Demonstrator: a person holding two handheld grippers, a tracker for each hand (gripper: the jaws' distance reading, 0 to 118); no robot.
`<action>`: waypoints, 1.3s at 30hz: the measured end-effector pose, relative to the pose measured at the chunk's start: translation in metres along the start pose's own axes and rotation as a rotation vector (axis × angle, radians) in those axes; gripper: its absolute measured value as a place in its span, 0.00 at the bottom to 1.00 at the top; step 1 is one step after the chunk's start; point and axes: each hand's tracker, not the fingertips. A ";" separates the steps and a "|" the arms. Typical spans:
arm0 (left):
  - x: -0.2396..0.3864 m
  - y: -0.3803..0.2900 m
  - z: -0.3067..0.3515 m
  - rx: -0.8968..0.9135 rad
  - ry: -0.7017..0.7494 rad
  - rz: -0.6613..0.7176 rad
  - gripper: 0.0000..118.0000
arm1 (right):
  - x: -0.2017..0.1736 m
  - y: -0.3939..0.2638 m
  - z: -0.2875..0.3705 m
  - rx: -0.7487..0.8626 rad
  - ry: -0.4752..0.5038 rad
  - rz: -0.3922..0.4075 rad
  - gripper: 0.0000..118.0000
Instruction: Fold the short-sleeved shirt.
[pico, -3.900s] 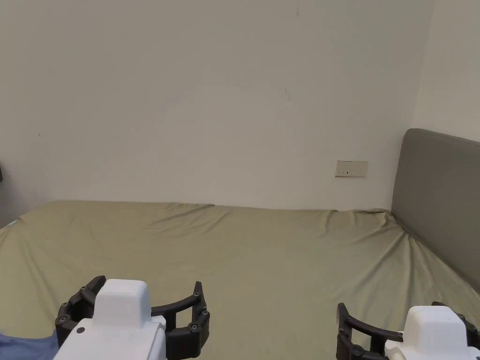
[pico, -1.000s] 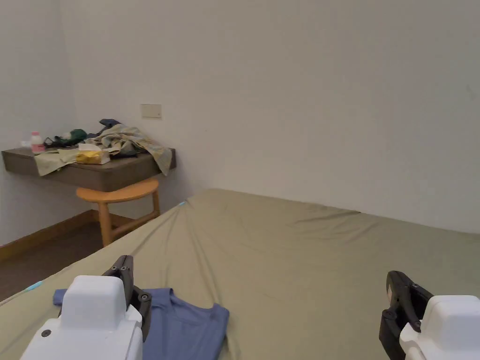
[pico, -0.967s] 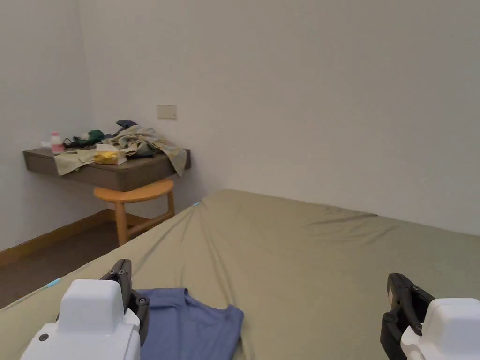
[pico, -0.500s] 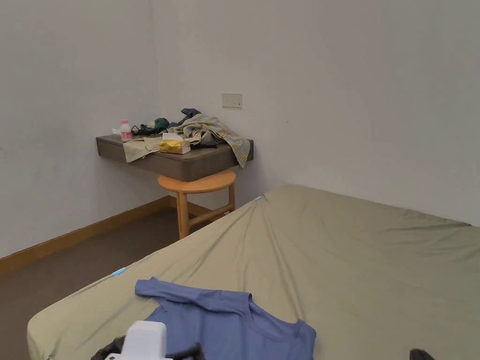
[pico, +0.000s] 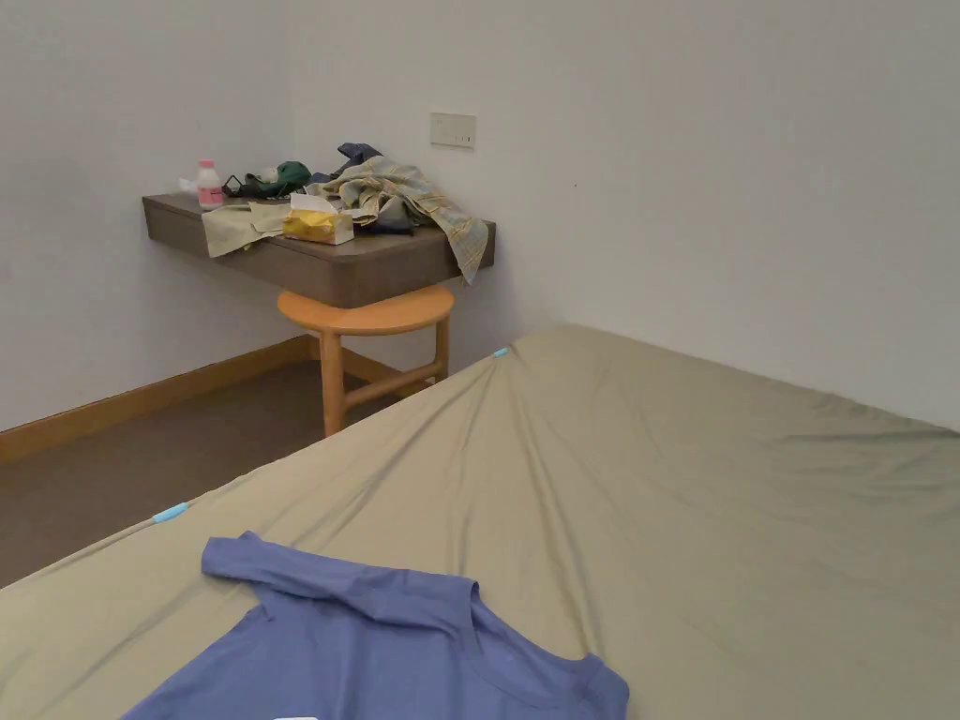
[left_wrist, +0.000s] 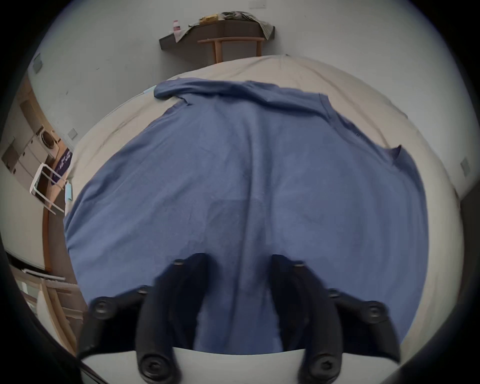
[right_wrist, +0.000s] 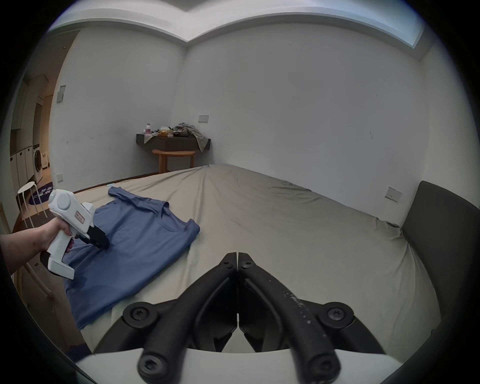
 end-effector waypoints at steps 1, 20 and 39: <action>0.000 0.001 0.002 0.002 -0.018 0.017 0.00 | 0.004 0.000 0.002 -0.001 -0.004 -0.013 0.00; 0.194 -0.078 0.345 0.479 -0.769 -0.312 0.00 | 0.120 0.006 0.238 0.324 -0.323 -0.147 0.01; 0.464 -0.486 0.289 -0.176 -0.929 -1.302 0.01 | 0.217 -0.118 0.392 0.181 -0.692 -0.285 0.00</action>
